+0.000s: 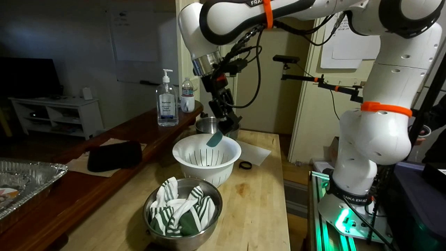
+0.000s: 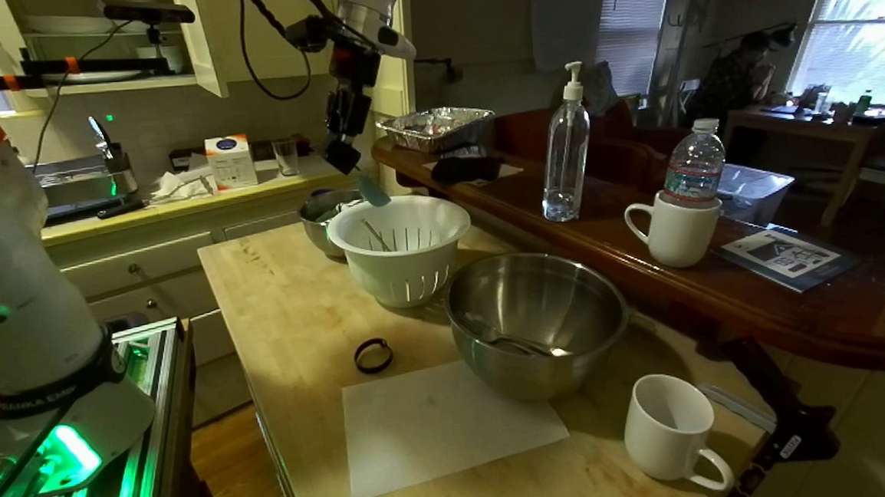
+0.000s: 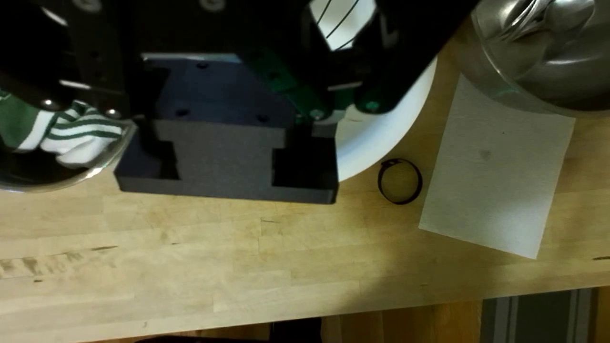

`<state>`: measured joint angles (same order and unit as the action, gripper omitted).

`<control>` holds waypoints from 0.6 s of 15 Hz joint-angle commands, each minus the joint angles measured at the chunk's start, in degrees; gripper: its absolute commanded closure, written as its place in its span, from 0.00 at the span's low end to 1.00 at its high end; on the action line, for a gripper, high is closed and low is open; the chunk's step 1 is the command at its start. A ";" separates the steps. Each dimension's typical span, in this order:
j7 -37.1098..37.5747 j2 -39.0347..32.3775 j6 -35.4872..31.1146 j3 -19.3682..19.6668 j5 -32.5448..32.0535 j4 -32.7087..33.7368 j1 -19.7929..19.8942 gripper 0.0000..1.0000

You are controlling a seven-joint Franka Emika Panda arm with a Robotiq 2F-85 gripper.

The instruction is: Put the measuring cylinder in the white bowl

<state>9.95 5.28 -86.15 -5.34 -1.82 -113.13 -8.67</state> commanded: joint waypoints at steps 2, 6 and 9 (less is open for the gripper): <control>1.52 1.87 -3.83 -0.61 -0.15 -6.29 1.28 0.65; 4.53 -0.23 -5.54 -0.01 -0.96 -5.21 2.62 0.65; 6.07 -0.44 -4.15 -0.17 -0.55 -4.94 3.03 0.40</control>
<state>16.09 4.86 -90.42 -5.12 -2.39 -118.17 -6.04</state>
